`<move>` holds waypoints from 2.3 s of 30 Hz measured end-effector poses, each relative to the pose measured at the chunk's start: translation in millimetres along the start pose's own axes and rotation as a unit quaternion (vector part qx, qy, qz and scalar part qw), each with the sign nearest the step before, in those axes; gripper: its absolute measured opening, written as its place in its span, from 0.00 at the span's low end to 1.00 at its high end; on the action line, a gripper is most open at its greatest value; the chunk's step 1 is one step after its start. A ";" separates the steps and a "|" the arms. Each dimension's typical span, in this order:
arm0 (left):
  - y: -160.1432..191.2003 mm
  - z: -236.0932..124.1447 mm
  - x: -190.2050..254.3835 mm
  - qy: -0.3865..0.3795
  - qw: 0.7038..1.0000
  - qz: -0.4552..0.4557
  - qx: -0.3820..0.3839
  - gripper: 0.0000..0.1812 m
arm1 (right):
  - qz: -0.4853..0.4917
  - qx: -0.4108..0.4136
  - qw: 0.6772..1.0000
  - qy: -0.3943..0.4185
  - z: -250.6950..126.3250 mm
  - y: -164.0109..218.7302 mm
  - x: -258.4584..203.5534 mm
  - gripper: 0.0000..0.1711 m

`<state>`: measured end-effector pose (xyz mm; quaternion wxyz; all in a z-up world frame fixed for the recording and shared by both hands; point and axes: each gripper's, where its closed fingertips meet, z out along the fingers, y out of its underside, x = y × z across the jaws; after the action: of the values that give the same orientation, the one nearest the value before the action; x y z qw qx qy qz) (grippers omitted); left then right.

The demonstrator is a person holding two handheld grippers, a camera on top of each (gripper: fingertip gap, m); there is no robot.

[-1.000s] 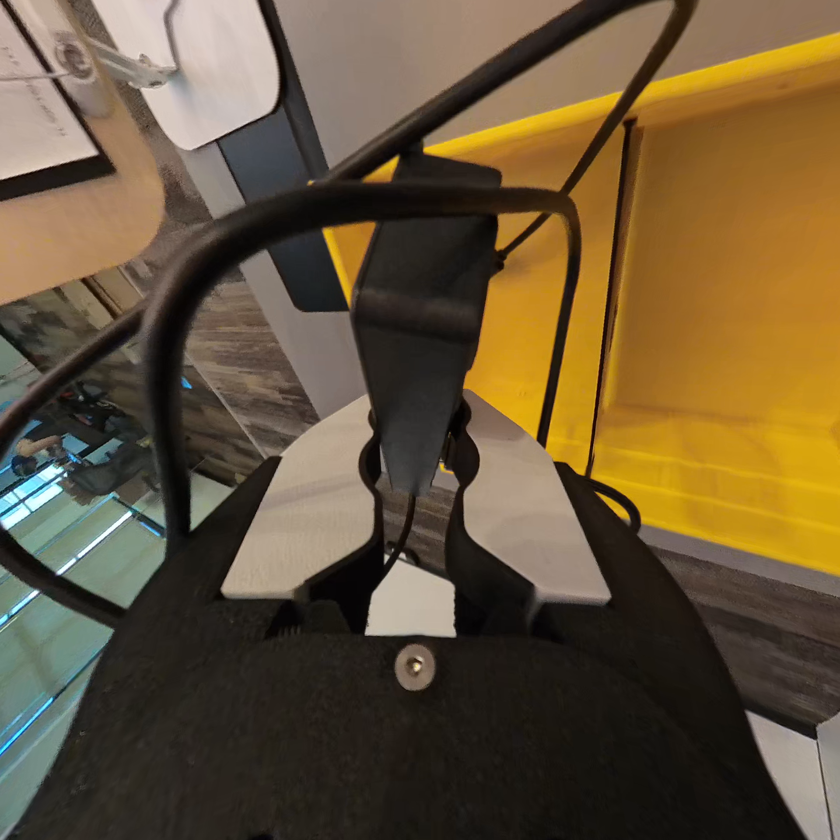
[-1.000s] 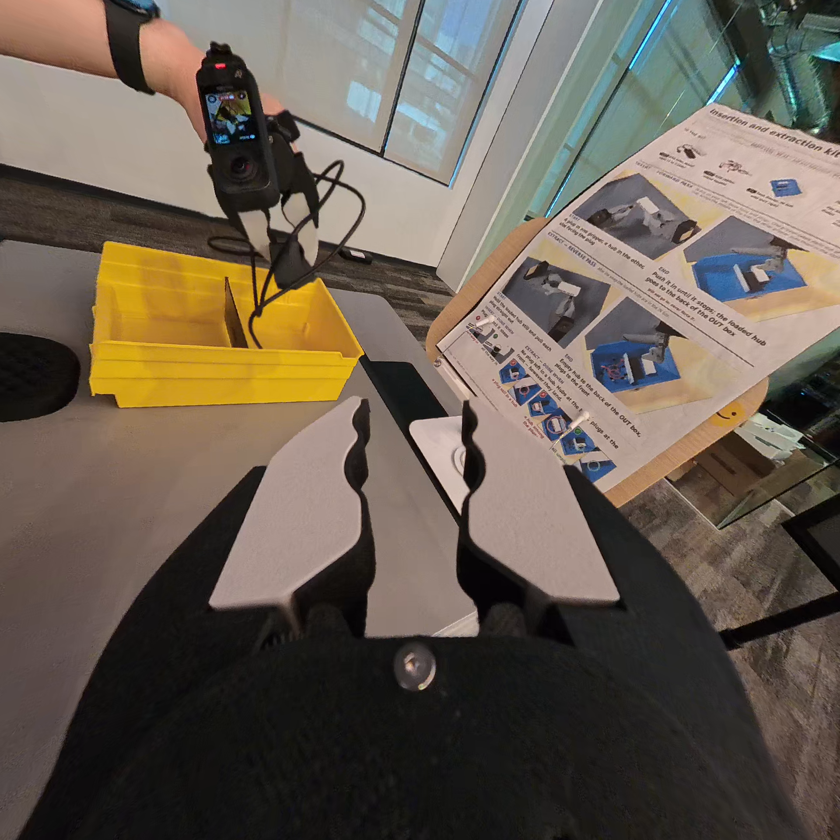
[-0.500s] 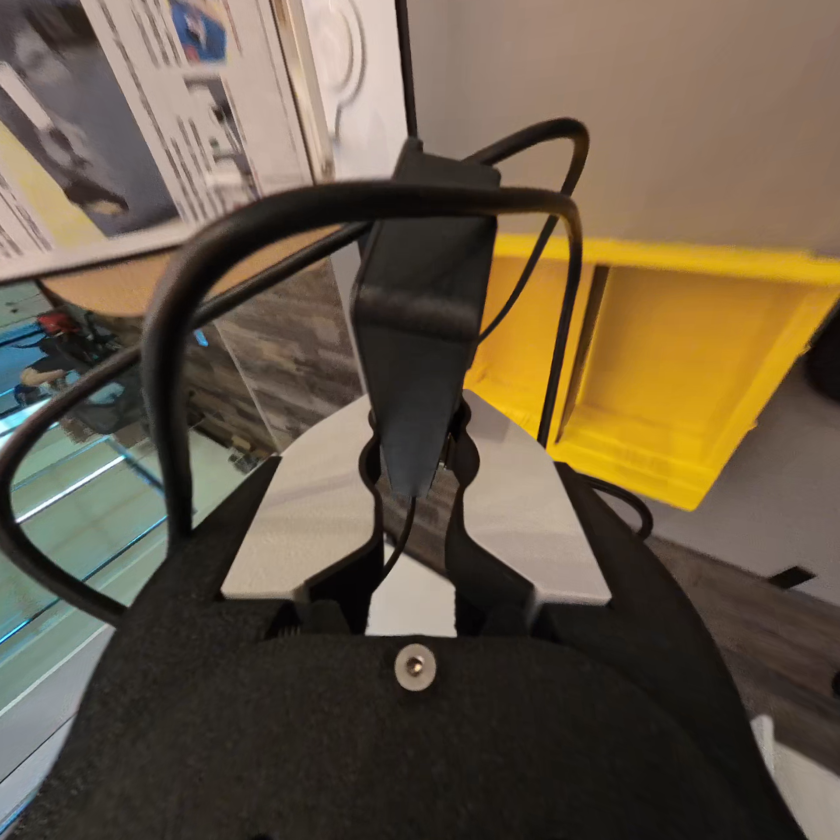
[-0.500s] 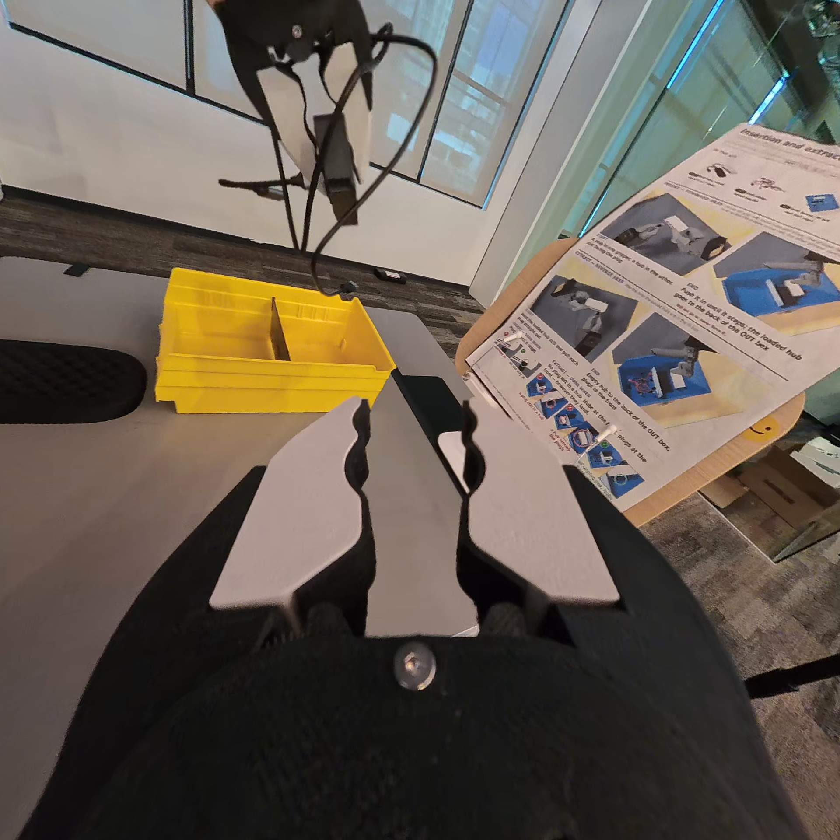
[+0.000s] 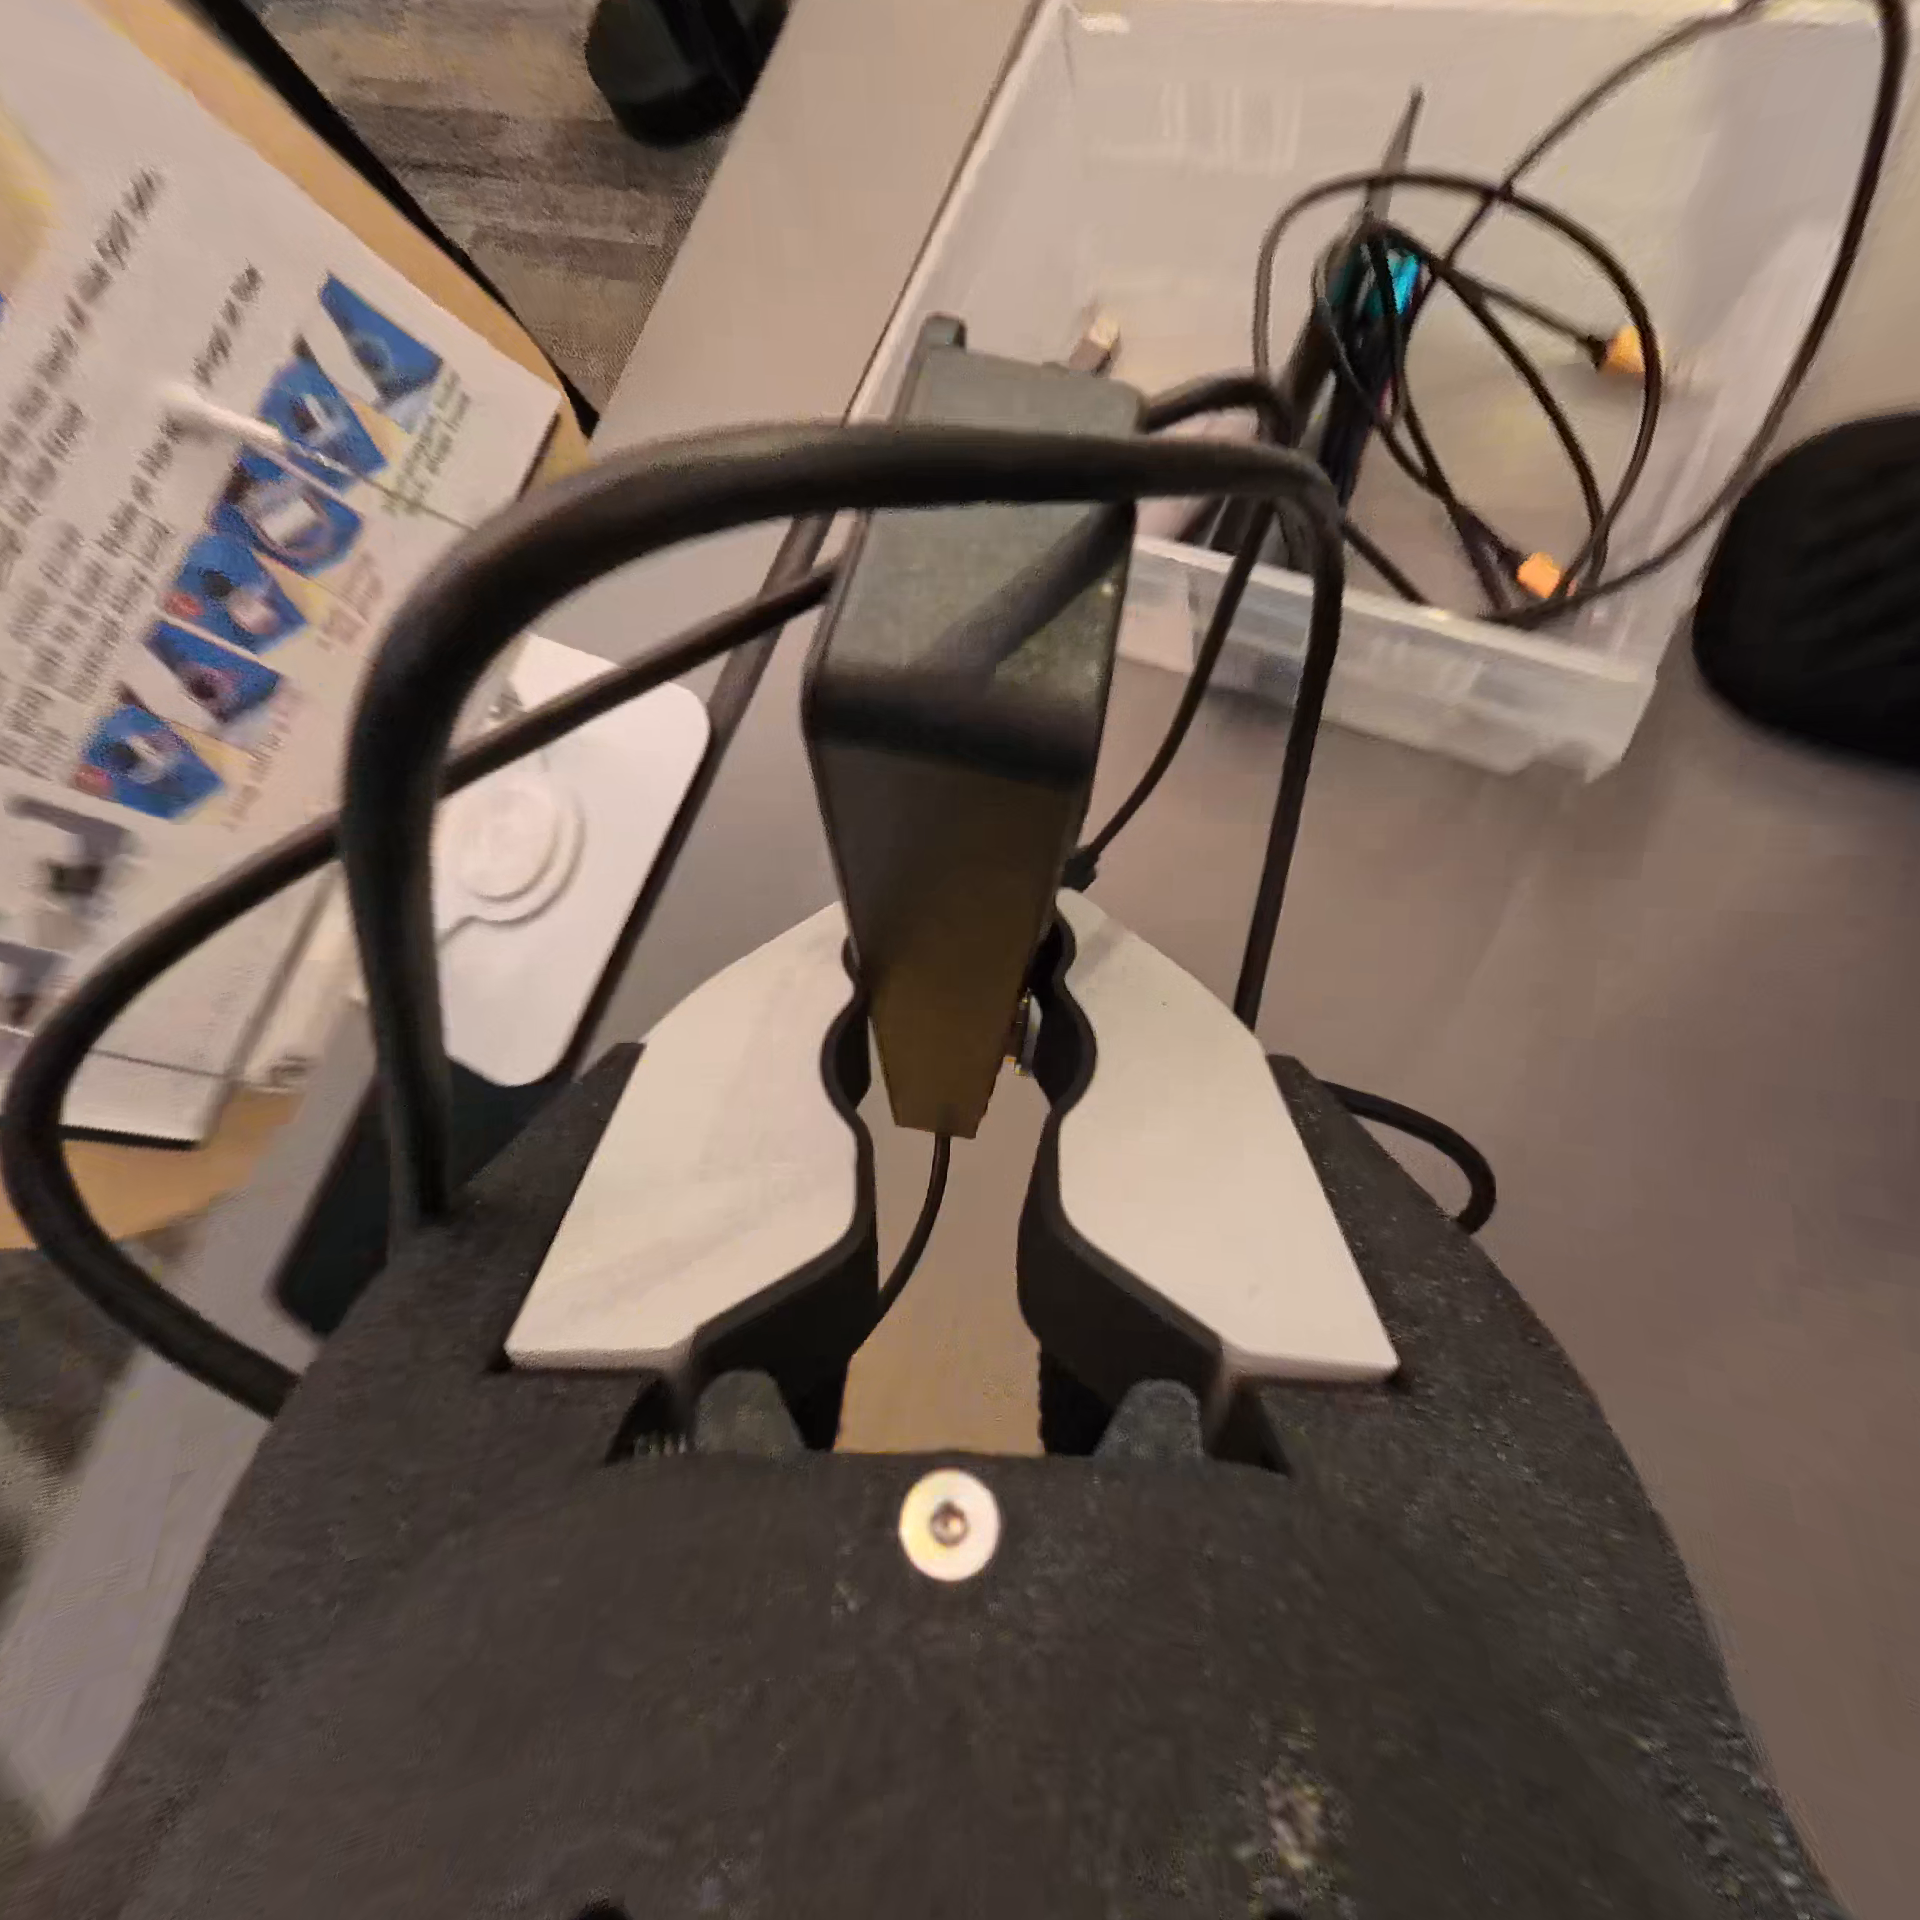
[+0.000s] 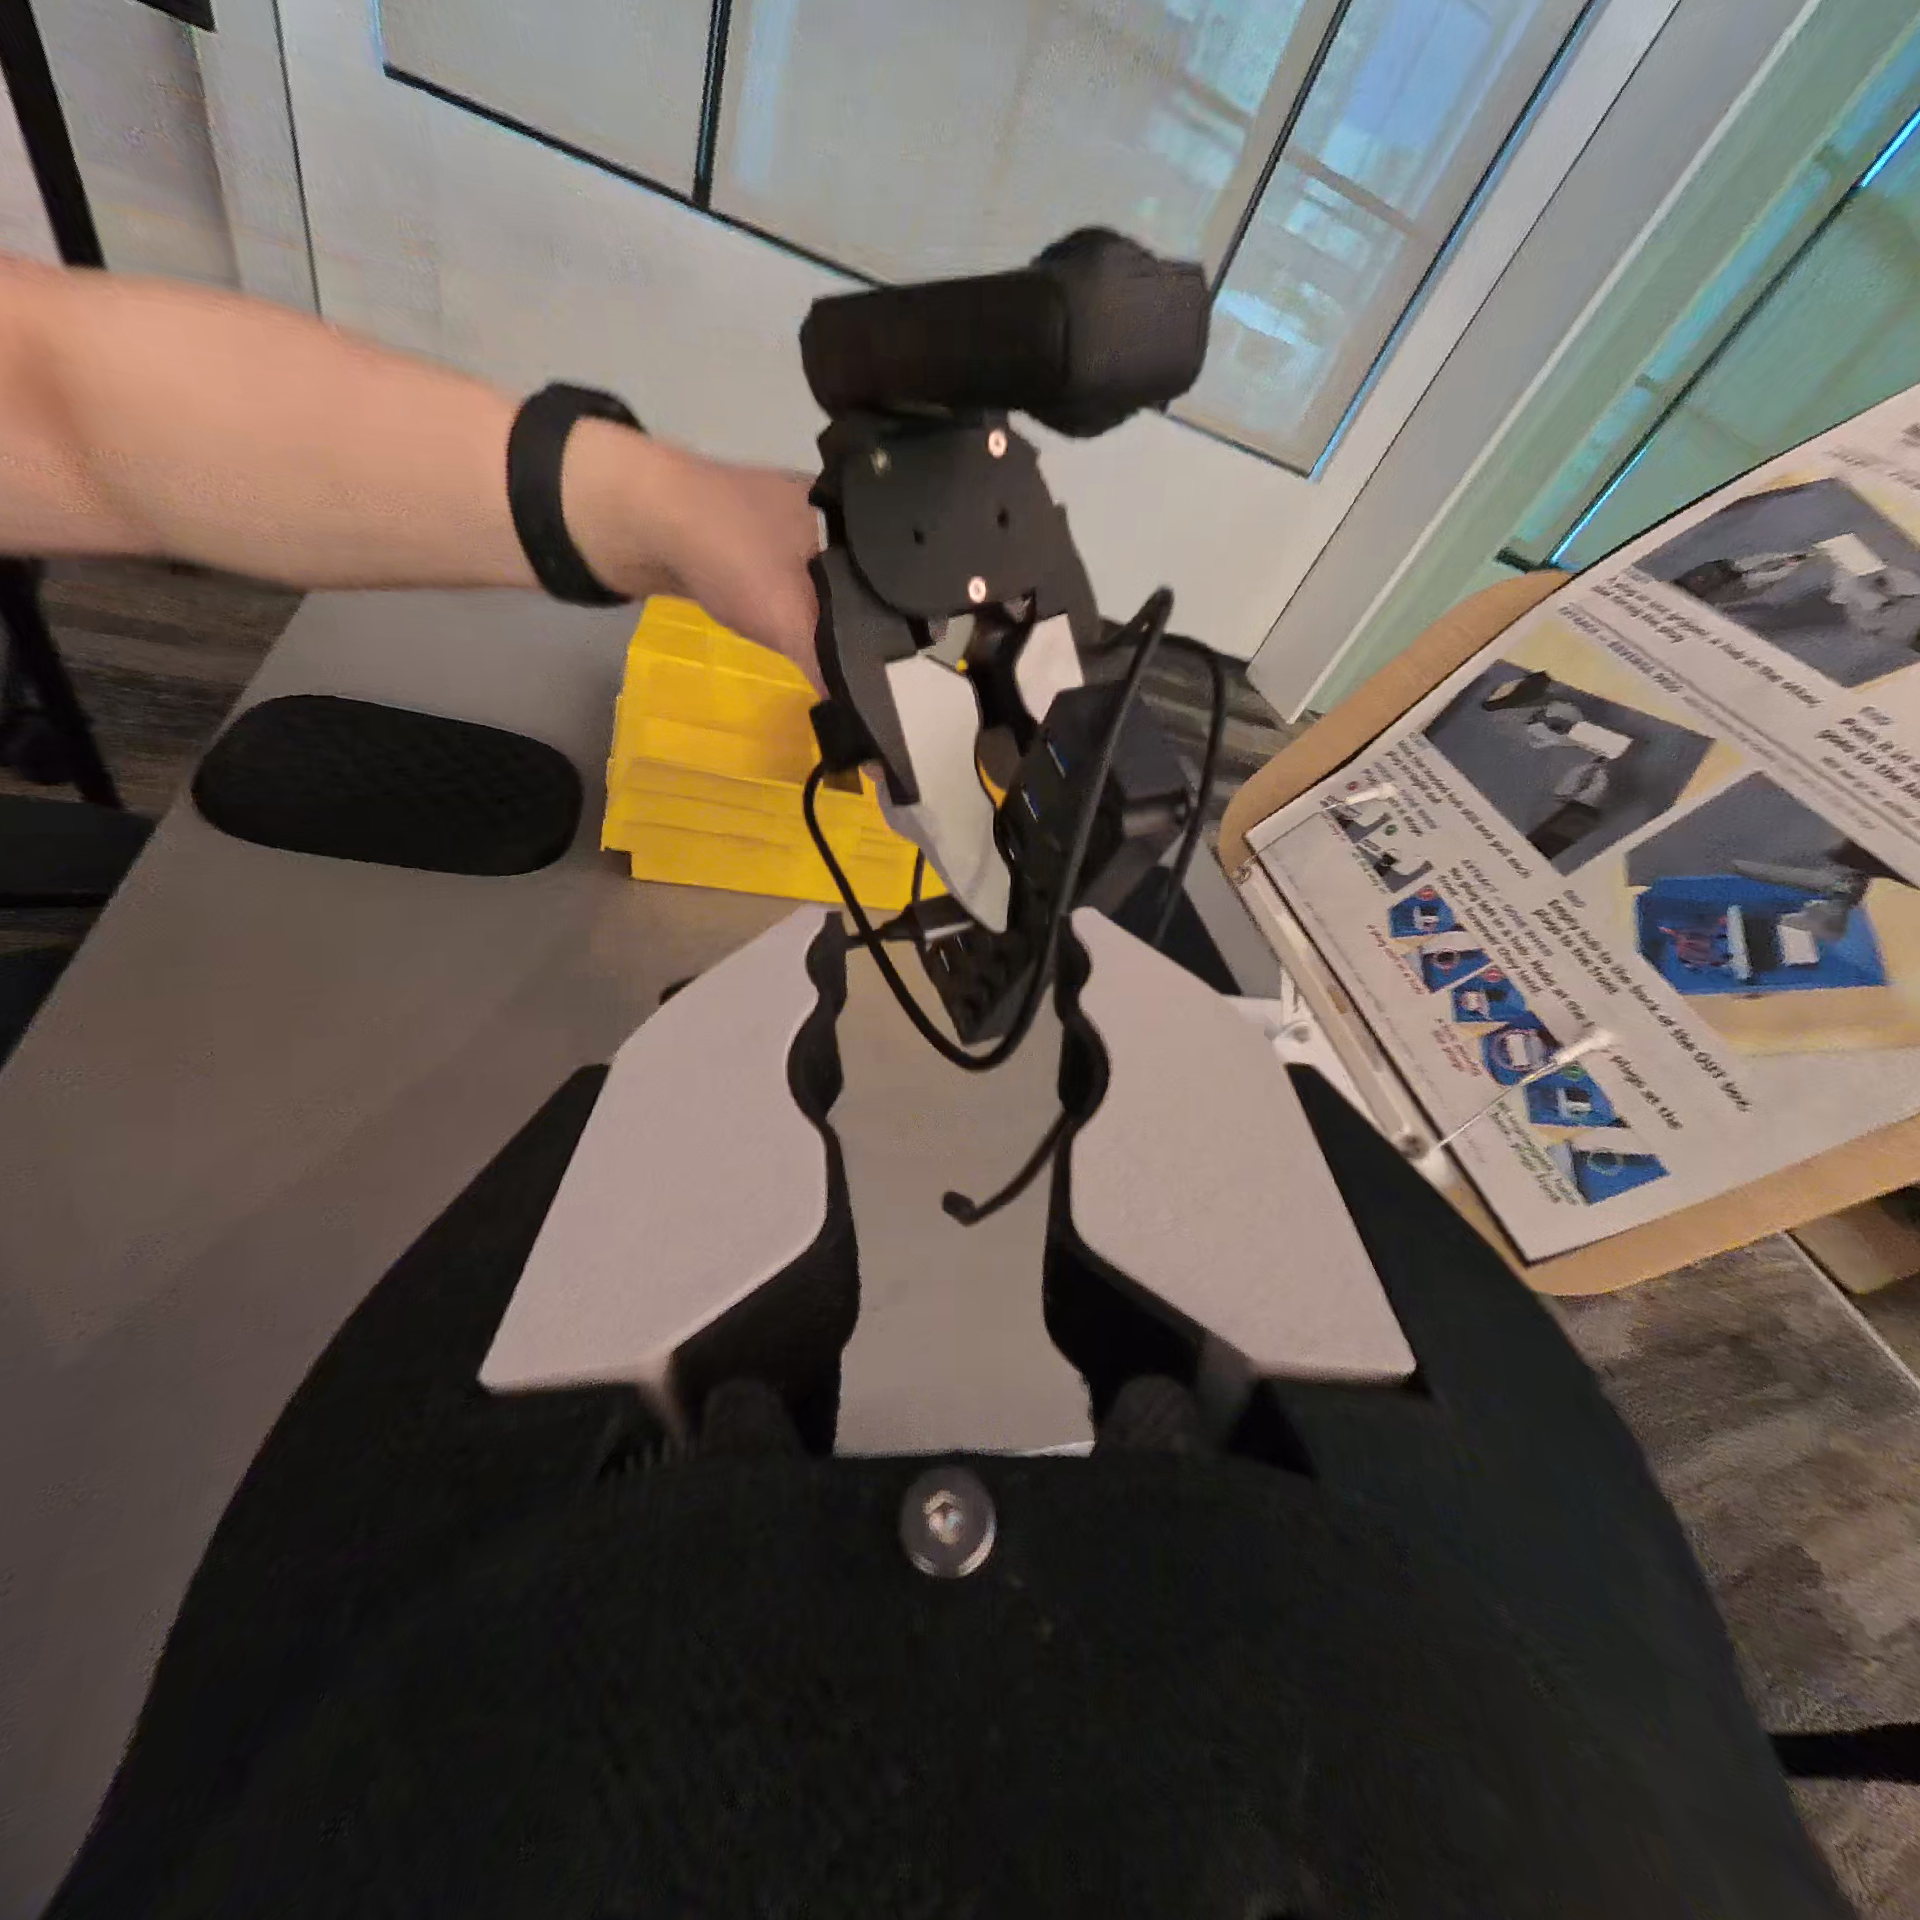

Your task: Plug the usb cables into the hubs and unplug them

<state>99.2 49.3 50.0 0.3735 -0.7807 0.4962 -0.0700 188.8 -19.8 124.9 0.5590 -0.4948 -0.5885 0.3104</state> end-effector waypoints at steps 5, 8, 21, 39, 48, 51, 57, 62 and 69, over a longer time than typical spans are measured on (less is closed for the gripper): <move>16.9 30.3 3.2 0.016 0.993 -0.090 0.071 0.15 | 0.010 -0.052 0.998 -0.034 31.0 22.6 -7.6 0.22; 20.0 35.3 -0.8 0.021 0.988 -0.116 0.097 0.15 | 0.032 -0.075 0.996 -0.042 57.7 33.2 -8.9 0.22; 48.7 58.1 -23.6 0.023 0.964 -0.235 0.121 0.15 | 0.104 -0.127 0.970 0.181 126.2 73.5 22.5 0.20; 65.0 44.3 -52.1 0.009 0.943 -0.292 0.160 0.15 | 0.112 -0.096 0.935 0.323 110.5 121.1 1.8 0.13; 64.0 45.1 -52.7 0.006 0.939 -0.301 0.165 0.16 | 0.164 -0.062 0.953 0.249 138.5 130.0 -12.5 0.24; 60.8 45.9 -49.3 0.014 0.937 -0.305 0.171 0.15 | 0.129 -0.100 0.947 0.277 143.2 139.7 -10.1 0.23; 53.1 50.2 -39.9 0.021 0.937 -0.301 0.173 0.15 | 0.099 -0.109 0.930 0.338 141.2 139.3 1.4 0.18; 49.1 56.0 -33.3 0.023 0.938 -0.298 0.174 0.15 | 0.127 -0.095 0.928 0.337 146.1 139.0 12.1 0.17; 49.7 63.2 -28.7 0.033 0.939 -0.300 0.167 0.15 | 0.130 -0.116 0.926 0.336 150.3 147.8 17.2 0.11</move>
<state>79.4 94.1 -19.9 0.4438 -0.8169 0.2319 -0.2862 80.4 71.4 -32.2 0.6176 -0.7033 -0.3289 0.1255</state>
